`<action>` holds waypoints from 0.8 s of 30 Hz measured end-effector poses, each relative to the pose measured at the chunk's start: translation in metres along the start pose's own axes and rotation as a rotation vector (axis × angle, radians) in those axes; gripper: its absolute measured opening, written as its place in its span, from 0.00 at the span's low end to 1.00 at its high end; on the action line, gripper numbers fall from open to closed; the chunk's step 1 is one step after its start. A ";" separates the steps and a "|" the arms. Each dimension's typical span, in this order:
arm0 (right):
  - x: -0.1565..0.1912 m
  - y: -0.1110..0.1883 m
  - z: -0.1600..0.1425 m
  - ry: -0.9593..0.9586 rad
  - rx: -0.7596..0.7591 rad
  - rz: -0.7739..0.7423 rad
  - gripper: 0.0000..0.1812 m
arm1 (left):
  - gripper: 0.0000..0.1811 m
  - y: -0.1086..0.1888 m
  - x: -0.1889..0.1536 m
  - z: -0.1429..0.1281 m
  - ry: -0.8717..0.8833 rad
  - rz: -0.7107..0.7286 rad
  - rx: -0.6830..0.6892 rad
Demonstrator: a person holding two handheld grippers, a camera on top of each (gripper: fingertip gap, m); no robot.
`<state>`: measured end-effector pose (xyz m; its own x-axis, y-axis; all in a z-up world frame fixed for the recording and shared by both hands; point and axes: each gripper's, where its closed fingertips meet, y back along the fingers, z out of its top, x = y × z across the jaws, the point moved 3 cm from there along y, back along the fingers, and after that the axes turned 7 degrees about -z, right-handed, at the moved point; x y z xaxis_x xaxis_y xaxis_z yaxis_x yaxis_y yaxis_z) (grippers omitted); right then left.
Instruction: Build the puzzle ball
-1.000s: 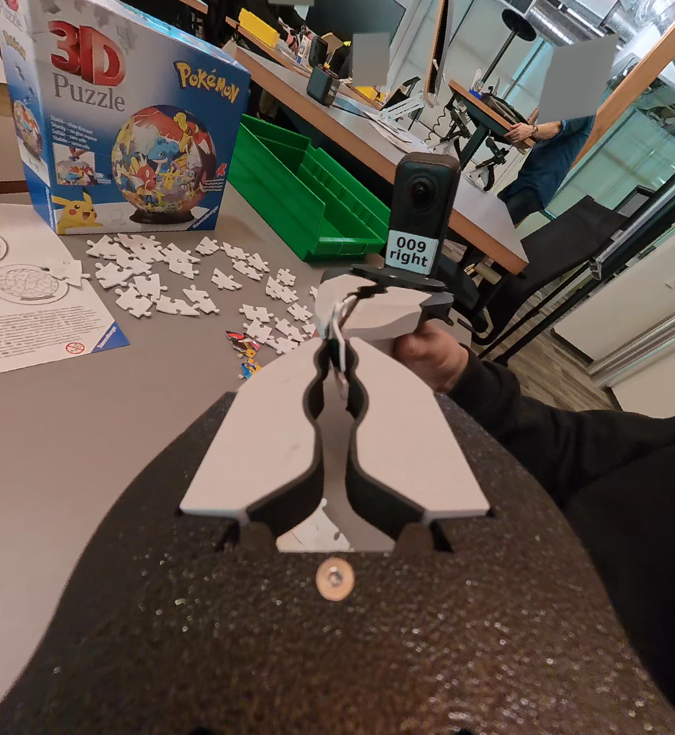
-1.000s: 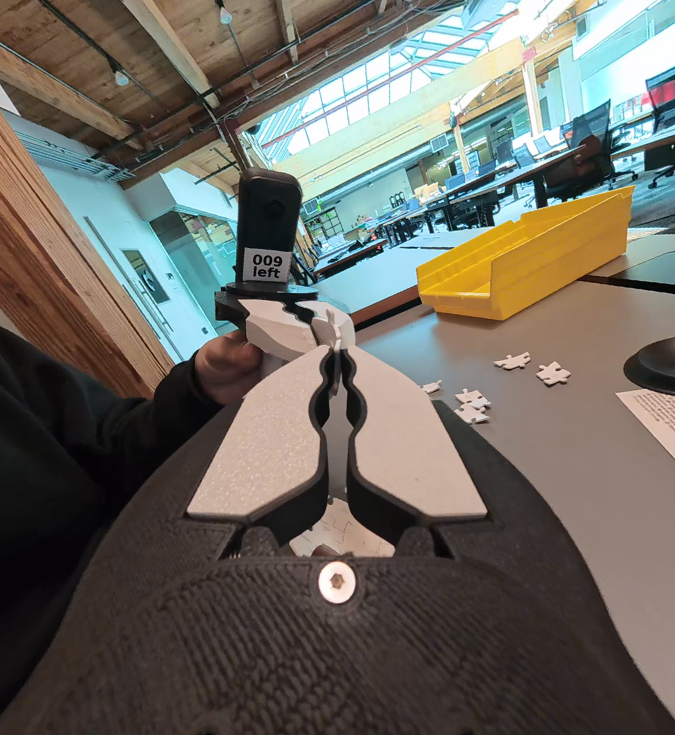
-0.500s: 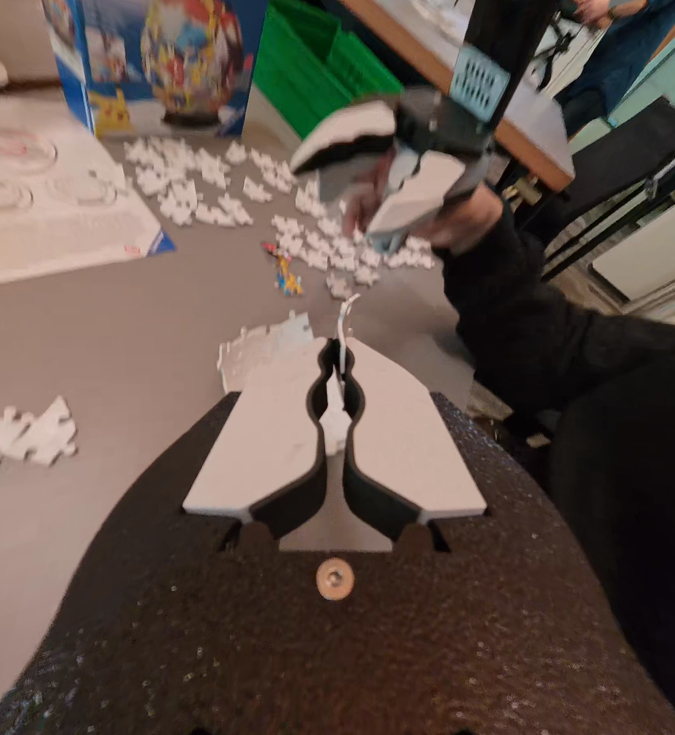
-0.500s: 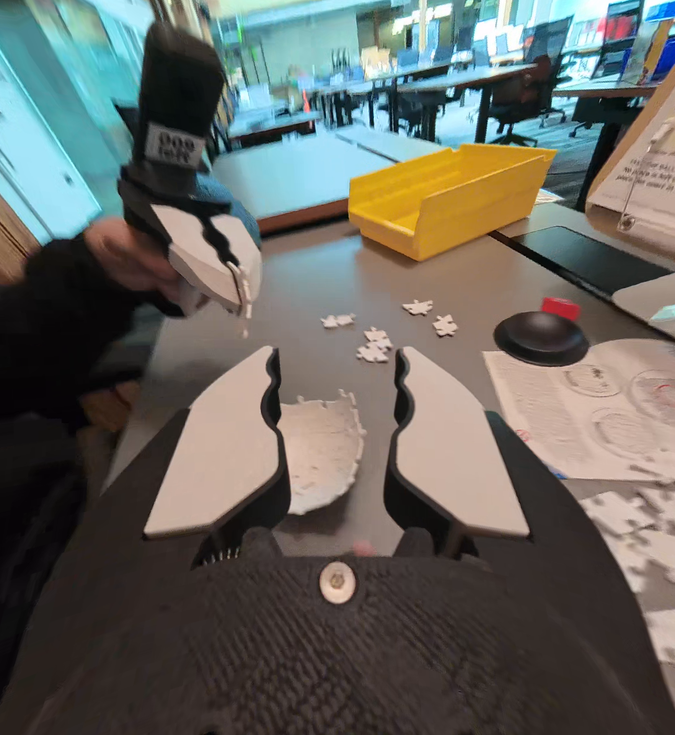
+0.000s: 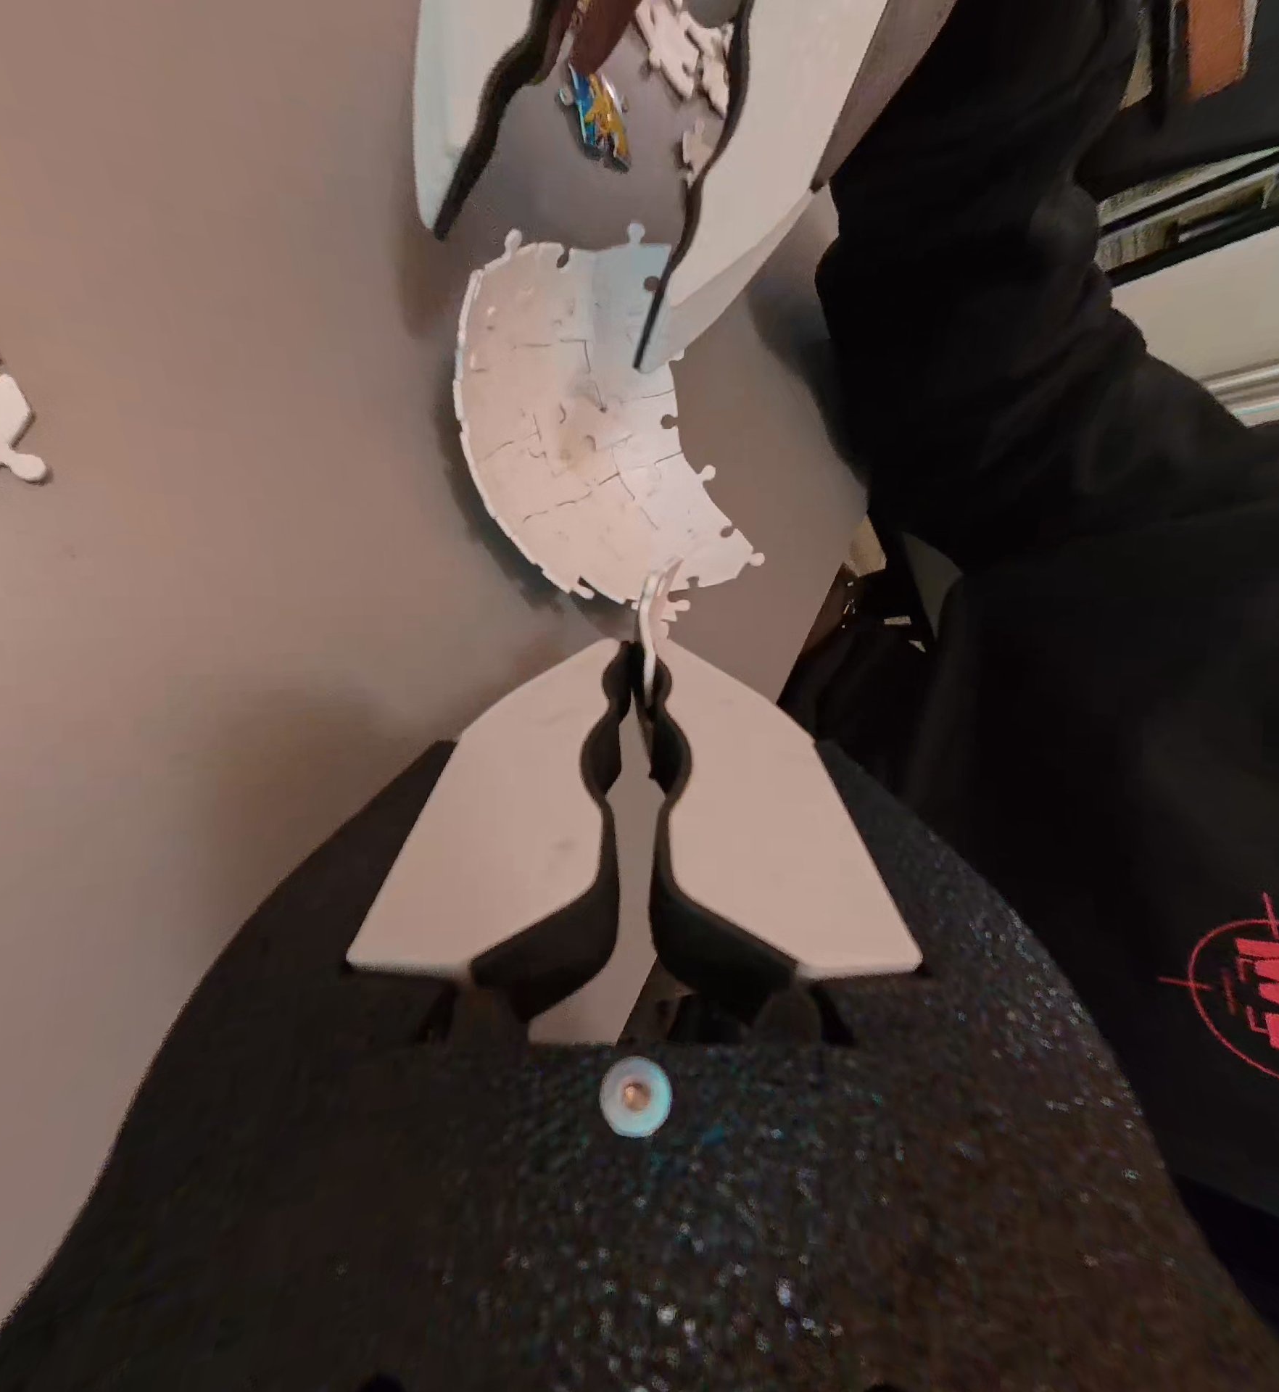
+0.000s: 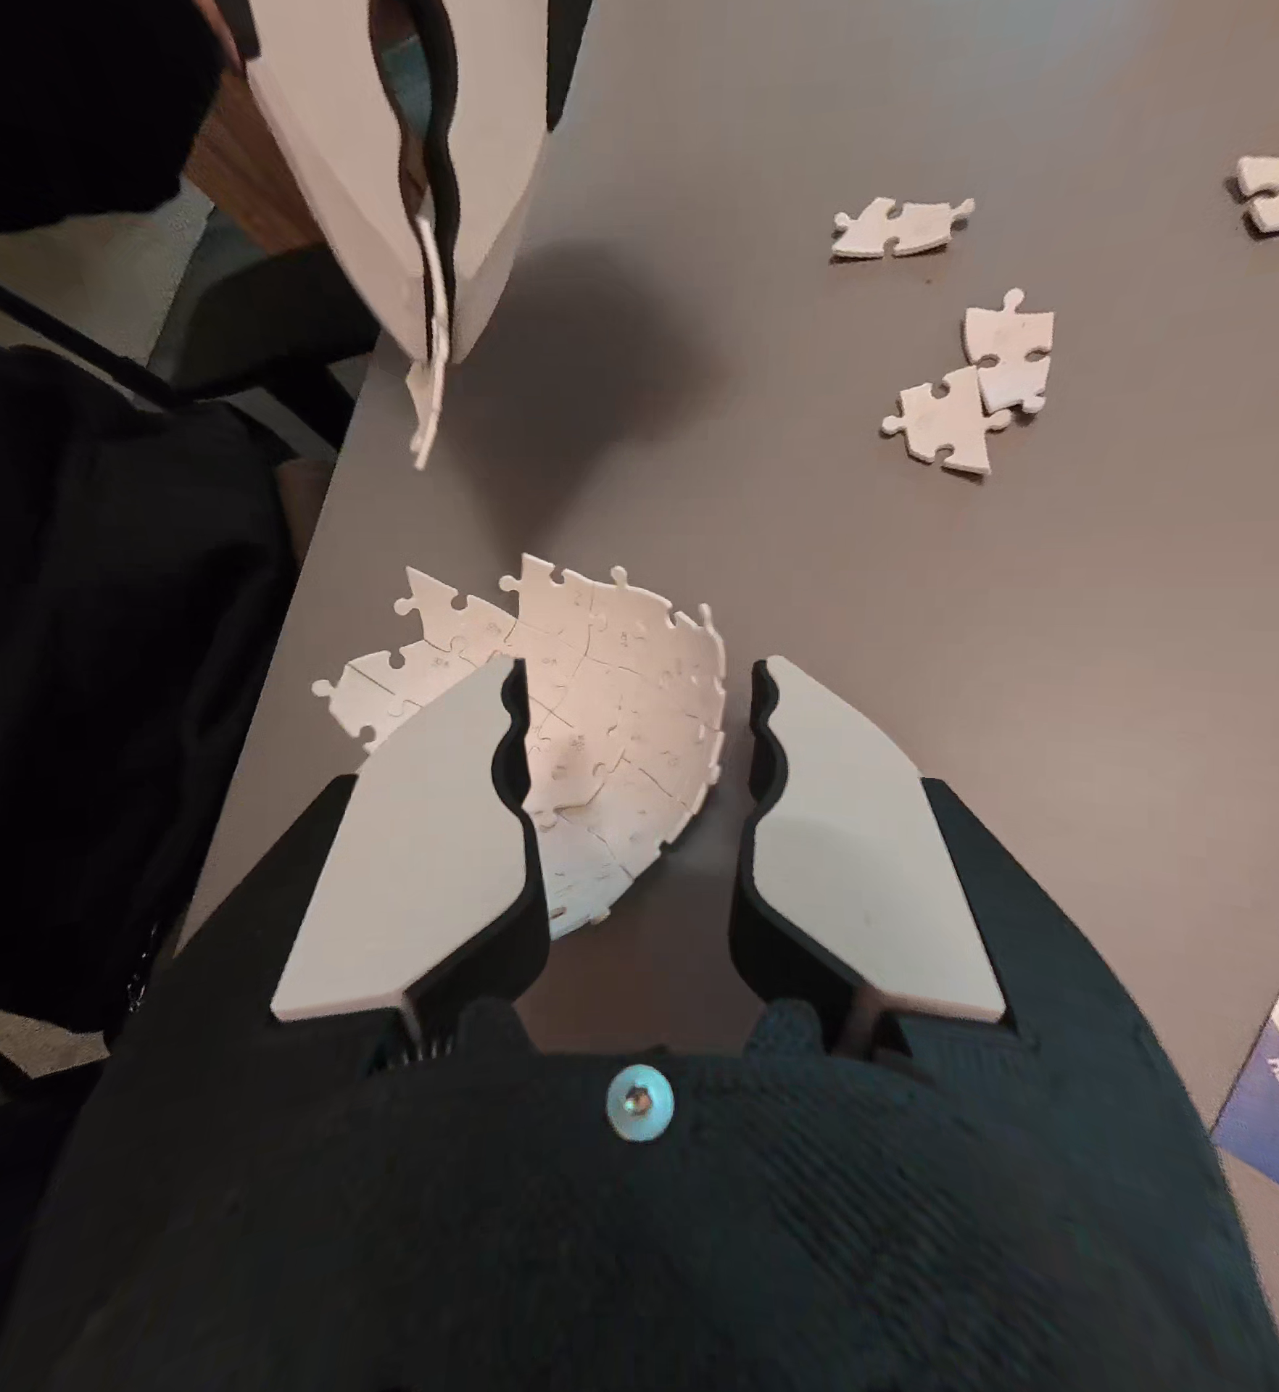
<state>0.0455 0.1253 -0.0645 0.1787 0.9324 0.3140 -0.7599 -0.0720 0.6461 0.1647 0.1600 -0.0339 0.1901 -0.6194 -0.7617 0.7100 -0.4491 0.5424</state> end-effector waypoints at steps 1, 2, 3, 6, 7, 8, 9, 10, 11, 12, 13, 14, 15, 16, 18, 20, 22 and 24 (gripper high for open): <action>-0.003 -0.001 -0.001 -0.013 0.005 -0.008 0.31 | 0.01 -0.002 0.001 0.001 0.002 0.002 0.017; -0.008 -0.002 -0.003 -0.026 0.018 -0.031 0.30 | 0.01 -0.003 0.002 0.002 0.001 0.005 0.033; -0.014 -0.001 -0.005 -0.039 0.036 -0.056 0.29 | 0.01 -0.005 0.003 0.003 -0.002 0.009 0.049; -0.023 -0.004 -0.008 -0.053 0.050 -0.059 0.22 | 0.01 -0.008 0.008 0.005 -0.001 0.026 0.090; -0.024 -0.006 -0.006 -0.058 0.039 -0.048 0.21 | 0.01 -0.009 0.009 0.005 0.003 0.022 0.094; -0.022 -0.008 -0.004 -0.055 0.027 -0.026 0.20 | 0.01 -0.009 0.009 0.006 0.009 0.014 0.094; -0.020 -0.011 -0.003 -0.045 0.020 -0.003 0.19 | 0.01 -0.010 0.010 0.007 0.015 0.009 0.097; -0.018 -0.014 -0.004 -0.030 0.021 0.013 0.18 | 0.01 -0.010 0.010 0.006 0.019 0.010 0.104; -0.016 -0.018 -0.005 -0.017 0.031 0.028 0.18 | 0.01 -0.011 0.011 0.006 0.023 0.012 0.112; -0.013 -0.021 -0.008 -0.006 0.057 0.049 0.16 | 0.01 -0.012 0.011 0.005 0.027 0.013 0.119; -0.011 -0.023 -0.011 -0.003 0.090 0.066 0.13 | 0.01 -0.012 0.011 0.005 0.030 0.014 0.126; -0.011 -0.025 -0.013 0.001 0.113 0.068 0.11 | 0.01 -0.012 0.011 0.005 0.033 0.016 0.131; -0.009 -0.027 -0.014 0.004 0.122 0.069 0.09 | 0.01 -0.013 0.010 0.005 0.034 0.018 0.134; -0.007 -0.028 -0.014 0.009 0.125 0.078 0.07 | 0.01 -0.013 0.010 0.006 0.036 0.020 0.137; -0.004 -0.030 -0.014 0.011 0.131 0.092 0.03 | 0.01 -0.013 0.008 0.007 0.037 0.023 0.145; -0.003 -0.028 -0.014 0.010 0.137 0.089 0.03 | 0.01 -0.013 0.007 0.009 0.038 0.035 0.153; -0.003 -0.026 -0.014 -0.014 0.135 0.062 0.02 | 0.01 -0.013 0.005 0.009 0.042 0.040 0.167; -0.006 -0.023 -0.013 -0.054 0.122 0.009 0.02 | 0.01 -0.012 0.006 0.009 0.052 0.052 0.185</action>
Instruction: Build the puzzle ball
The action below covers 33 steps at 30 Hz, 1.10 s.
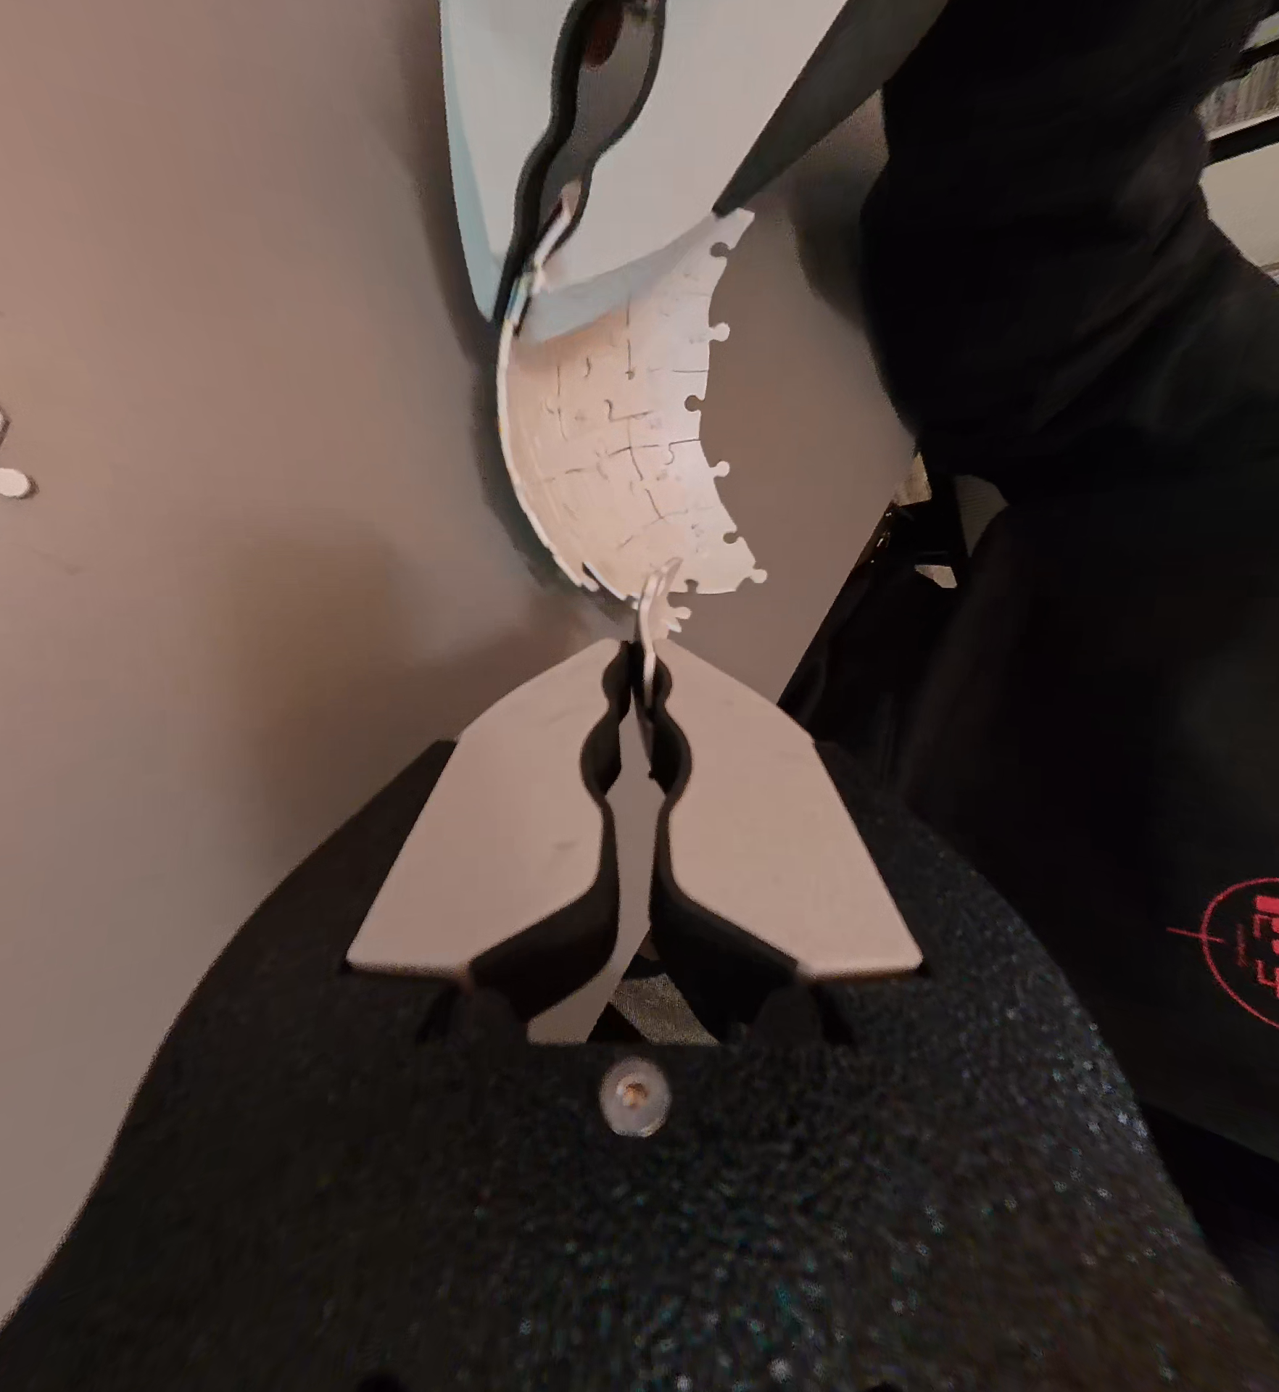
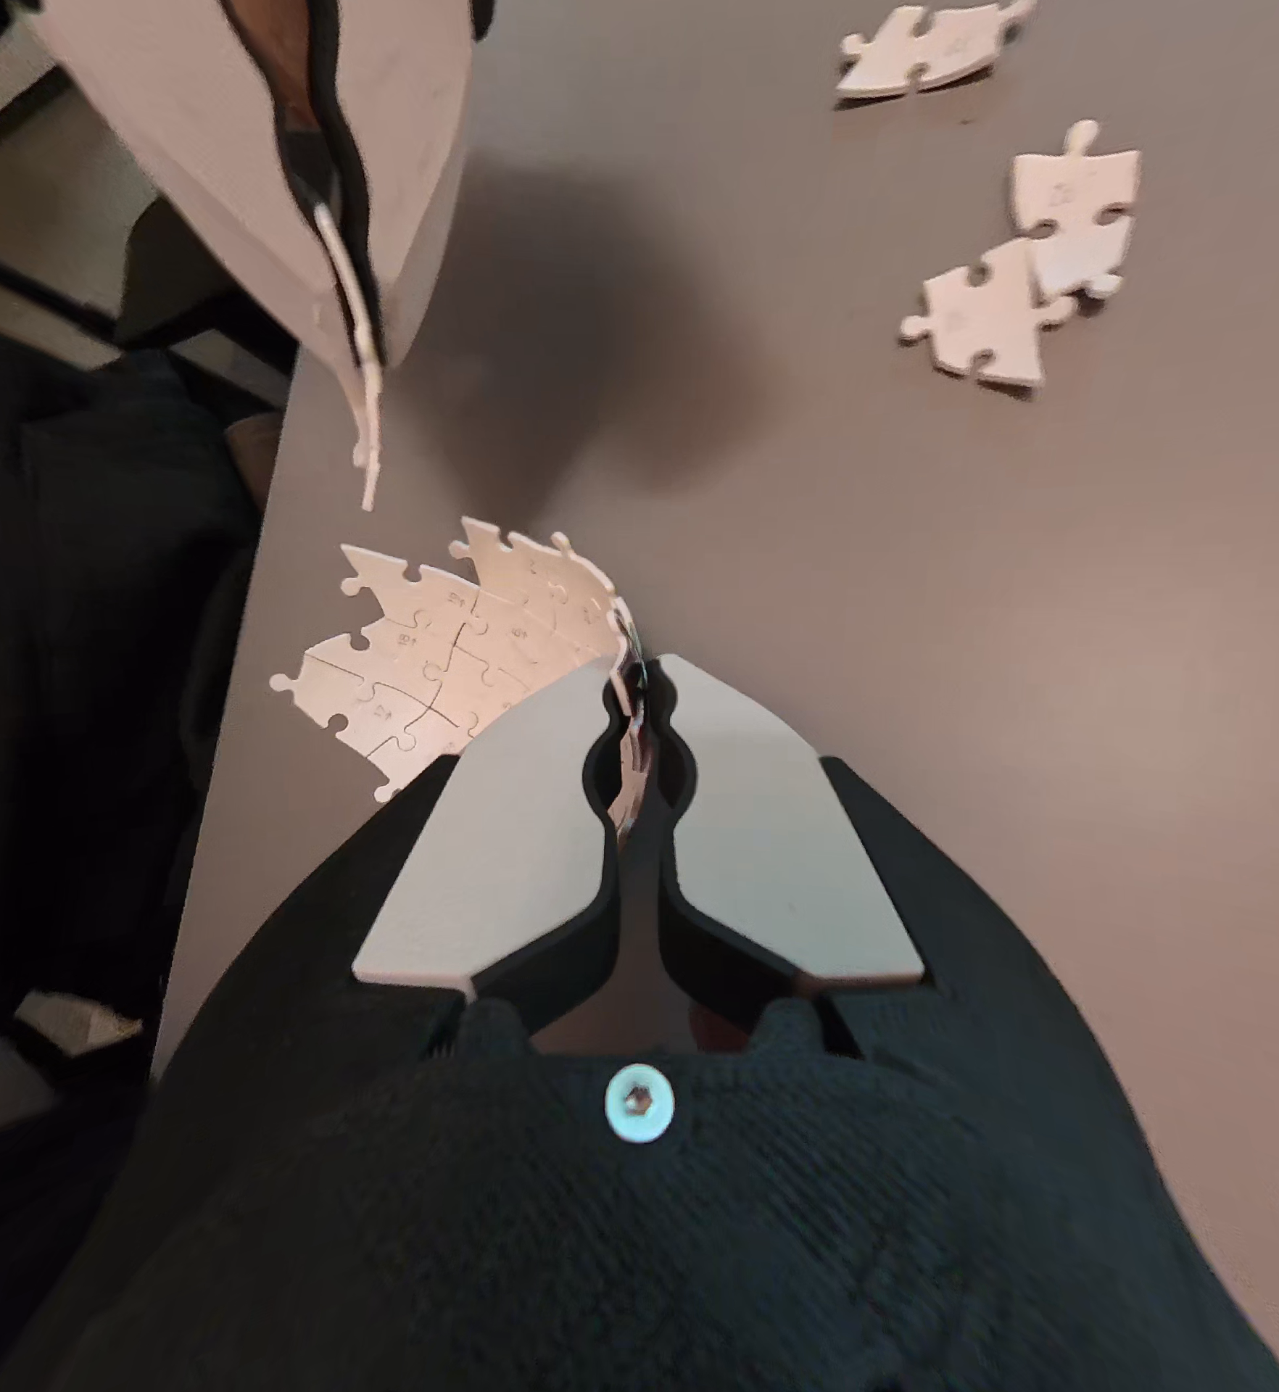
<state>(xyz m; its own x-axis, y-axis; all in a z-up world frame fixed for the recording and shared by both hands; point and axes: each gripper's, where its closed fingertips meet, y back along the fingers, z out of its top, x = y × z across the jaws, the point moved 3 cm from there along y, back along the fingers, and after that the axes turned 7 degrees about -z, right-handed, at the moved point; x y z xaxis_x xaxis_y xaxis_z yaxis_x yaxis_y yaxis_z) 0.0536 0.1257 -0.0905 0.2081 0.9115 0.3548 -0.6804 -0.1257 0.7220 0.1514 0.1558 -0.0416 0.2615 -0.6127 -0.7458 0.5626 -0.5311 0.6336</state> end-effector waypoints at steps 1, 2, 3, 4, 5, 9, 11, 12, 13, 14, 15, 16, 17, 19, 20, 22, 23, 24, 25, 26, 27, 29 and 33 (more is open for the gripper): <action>-0.003 0.002 0.001 -0.028 -0.015 -0.041 0.02 | 0.01 0.001 0.002 0.000 0.007 0.008 0.009; -0.006 0.005 0.002 -0.060 -0.032 -0.082 0.02 | 0.01 0.002 0.004 0.001 0.019 0.016 0.015; -0.009 0.008 0.002 -0.093 -0.048 -0.118 0.02 | 0.01 0.003 0.006 0.002 0.033 0.023 0.021; -0.011 0.010 0.002 -0.127 -0.061 -0.149 0.02 | 0.01 0.005 0.008 0.003 0.042 0.031 0.030; -0.012 0.012 0.001 -0.155 -0.075 -0.173 0.02 | 0.01 0.006 0.011 0.005 0.049 0.041 0.038; -0.010 0.017 -0.004 -0.231 -0.115 -0.230 0.03 | 0.01 0.012 0.023 0.014 0.084 0.083 0.069; -0.009 0.020 -0.008 -0.261 -0.132 -0.259 0.03 | 0.01 0.012 0.028 0.018 0.100 0.097 0.086; -0.008 0.021 -0.010 -0.276 -0.149 -0.273 0.03 | 0.01 0.011 0.029 0.020 0.106 0.099 0.089; -0.007 0.021 -0.012 -0.292 -0.167 -0.284 0.02 | 0.01 0.010 0.030 0.022 0.111 0.100 0.092; -0.007 0.022 -0.014 -0.311 -0.182 -0.290 0.02 | 0.01 0.009 0.029 0.023 0.113 0.101 0.097; -0.006 0.022 -0.017 -0.328 -0.192 -0.293 0.02 | 0.01 0.007 0.029 0.023 0.114 0.104 0.108; -0.006 0.022 -0.019 -0.343 -0.201 -0.297 0.02 | 0.01 0.005 0.028 0.024 0.115 0.108 0.122; -0.005 0.022 -0.021 -0.359 -0.209 -0.307 0.02 | 0.01 0.004 0.028 0.024 0.116 0.114 0.134; -0.004 0.024 -0.026 -0.394 -0.233 -0.329 0.02 | 0.01 0.002 0.026 0.028 0.117 0.124 0.146; -0.003 0.024 -0.027 -0.409 -0.248 -0.333 0.02 | 0.01 0.001 0.025 0.029 0.119 0.133 0.156; -0.001 0.025 -0.030 -0.428 -0.253 -0.347 0.03 | 0.01 -0.001 0.025 0.033 0.119 0.156 0.178; 0.000 0.026 -0.033 -0.442 -0.259 -0.363 0.03 | 0.01 -0.001 0.025 0.034 0.118 0.172 0.188; 0.001 0.026 -0.034 -0.458 -0.268 -0.374 0.04 | 0.01 -0.001 0.026 0.036 0.114 0.187 0.196; 0.004 0.026 -0.035 -0.471 -0.273 -0.373 0.06 | 0.01 -0.002 0.025 0.038 0.109 0.196 0.202; 0.006 0.027 -0.036 -0.477 -0.280 -0.371 0.08 | 0.01 -0.003 0.025 0.040 0.106 0.205 0.211; 0.009 0.028 -0.037 -0.481 -0.291 -0.379 0.09 | 0.01 -0.005 0.026 0.041 0.101 0.217 0.225; 0.011 0.032 -0.039 -0.493 -0.305 -0.397 0.13 | 0.01 -0.008 0.028 0.042 0.092 0.242 0.258; 0.022 0.050 -0.038 -0.489 -0.355 -0.374 0.22 | 0.01 -0.012 0.030 0.049 0.052 0.295 0.311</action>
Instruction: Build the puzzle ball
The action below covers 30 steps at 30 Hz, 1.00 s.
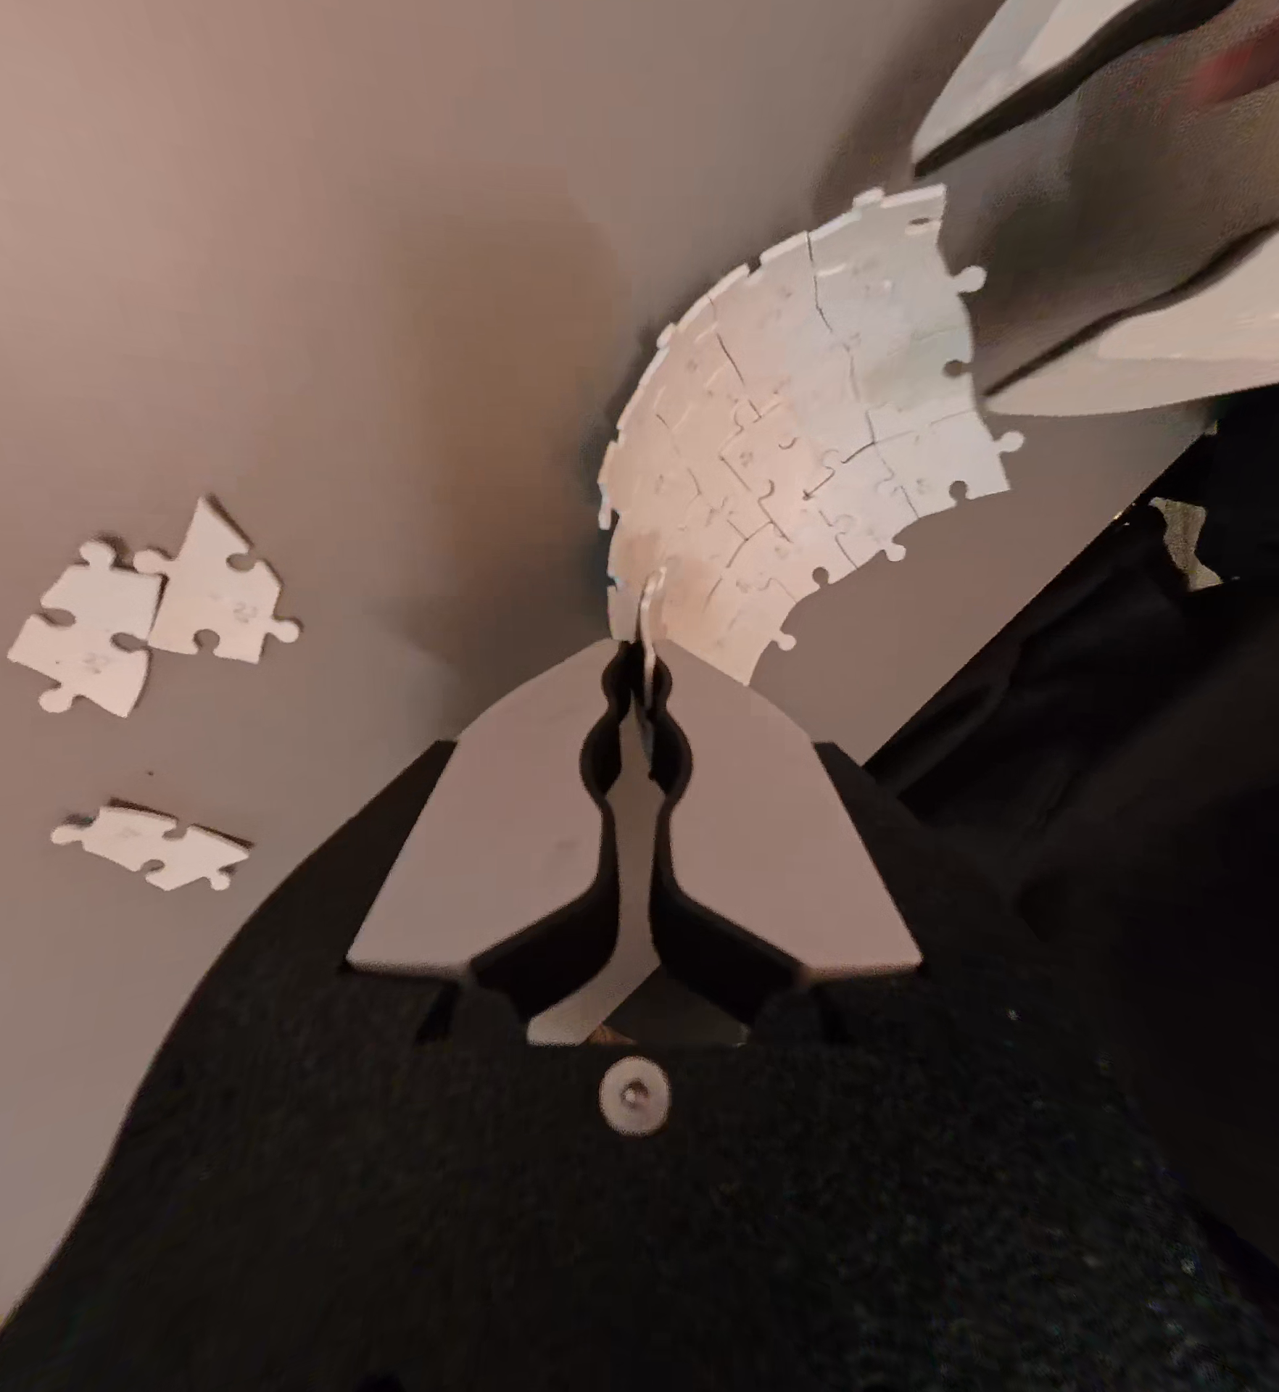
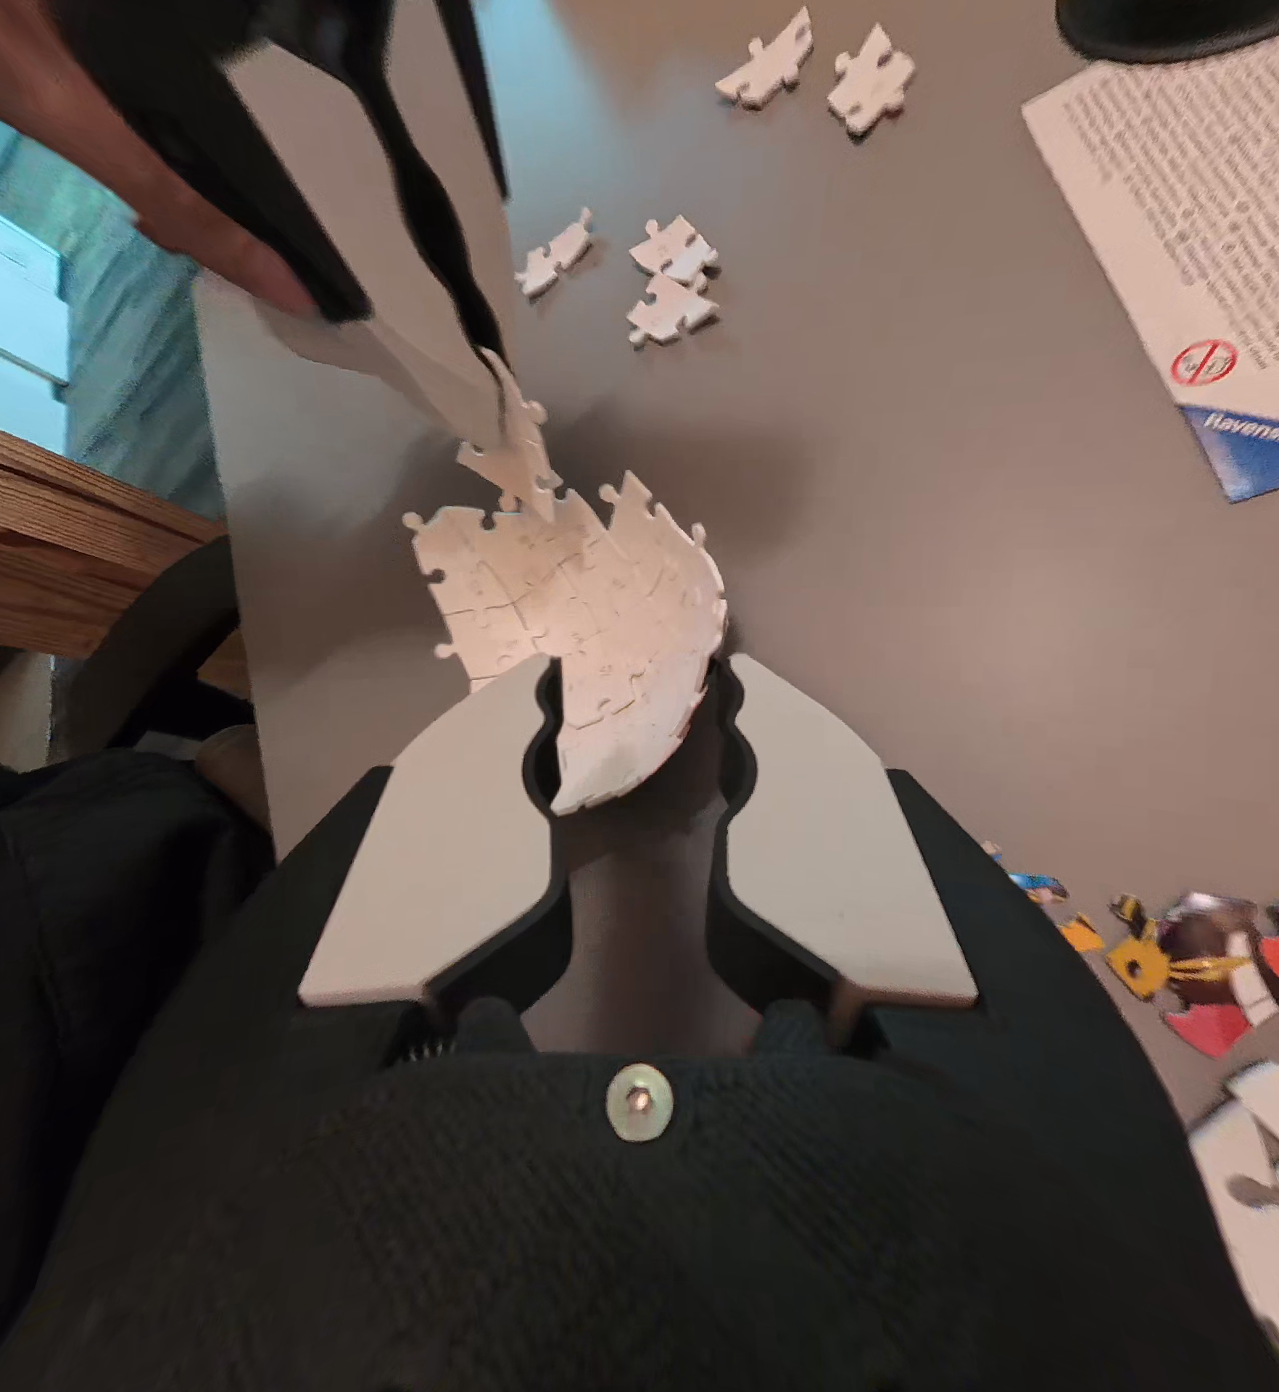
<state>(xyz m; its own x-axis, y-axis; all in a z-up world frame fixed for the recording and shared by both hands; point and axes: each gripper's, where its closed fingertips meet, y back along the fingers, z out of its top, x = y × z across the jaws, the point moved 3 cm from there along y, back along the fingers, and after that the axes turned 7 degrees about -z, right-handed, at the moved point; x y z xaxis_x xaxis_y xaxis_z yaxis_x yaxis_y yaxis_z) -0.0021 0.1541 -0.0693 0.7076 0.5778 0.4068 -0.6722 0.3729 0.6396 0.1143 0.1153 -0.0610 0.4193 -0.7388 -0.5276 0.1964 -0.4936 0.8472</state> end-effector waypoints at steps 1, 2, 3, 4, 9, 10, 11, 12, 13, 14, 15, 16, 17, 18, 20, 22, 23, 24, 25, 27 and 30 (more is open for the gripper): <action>0.000 0.009 0.005 0.012 -0.022 0.010 0.24 | 0.01 0.001 -0.002 0.003 -0.015 0.001 0.001; -0.002 0.018 0.012 0.037 -0.050 0.013 0.26 | 0.01 0.003 -0.006 0.006 -0.032 0.000 -0.002; -0.005 0.027 0.021 0.066 -0.084 0.008 0.28 | 0.01 0.006 -0.009 0.009 -0.052 -0.003 -0.011; -0.010 0.035 0.032 0.092 -0.129 0.010 0.28 | 0.01 0.009 -0.013 0.012 -0.077 -0.004 -0.027; -0.002 0.039 0.070 0.291 -0.204 0.245 0.16 | 0.01 0.026 -0.027 0.027 -0.202 -0.007 -0.134; 0.002 0.032 0.072 0.330 -0.181 0.272 0.14 | 0.01 0.028 -0.030 0.029 -0.232 -0.013 -0.151; 0.005 0.023 0.074 0.363 -0.156 0.283 0.14 | 0.01 0.030 -0.031 0.030 -0.265 -0.015 -0.165; 0.010 0.015 0.074 0.398 -0.121 0.305 0.13 | 0.01 0.031 -0.031 0.030 -0.283 -0.006 -0.173; 0.014 0.007 0.073 0.426 -0.088 0.332 0.12 | 0.01 0.033 -0.031 0.031 -0.298 0.002 -0.179; 0.019 -0.001 0.073 0.446 -0.059 0.355 0.12 | 0.01 0.033 -0.032 0.031 -0.316 0.003 -0.183; 0.021 -0.008 0.072 0.456 -0.031 0.362 0.12 | 0.01 0.034 -0.033 0.030 -0.328 0.004 -0.181; 0.023 -0.014 0.072 0.466 -0.012 0.377 0.10 | 0.01 0.034 -0.033 0.029 -0.337 0.008 -0.177; 0.027 -0.017 0.071 0.483 -0.009 0.410 0.08 | 0.01 0.034 -0.032 0.028 -0.347 0.023 -0.169; 0.030 -0.020 0.071 0.497 -0.008 0.430 0.05 | 0.01 0.034 -0.030 0.027 -0.362 0.040 -0.159; 0.027 -0.024 0.073 0.506 -0.012 0.425 0.01 | 0.01 0.035 -0.026 0.028 -0.379 0.063 -0.164; 0.023 -0.025 0.076 0.490 -0.040 0.414 0.01 | 0.02 0.039 -0.021 0.033 -0.384 0.080 -0.219; 0.018 -0.025 0.079 0.461 -0.071 0.390 0.01 | 0.07 0.042 -0.018 0.038 -0.391 0.097 -0.274; 0.013 -0.023 0.084 0.422 -0.117 0.380 0.01 | 0.09 0.046 -0.017 0.043 -0.403 0.097 -0.333; 0.010 -0.019 0.090 0.381 -0.181 0.390 0.01 | 0.10 0.050 -0.018 0.046 -0.418 0.083 -0.390; 0.000 -0.009 0.101 0.283 -0.298 0.397 0.01 | 0.11 0.056 -0.019 0.052 -0.427 0.063 -0.501; -0.009 0.008 0.110 0.170 -0.469 0.421 0.01 | 0.10 0.059 -0.025 0.059 -0.474 0.009 -0.626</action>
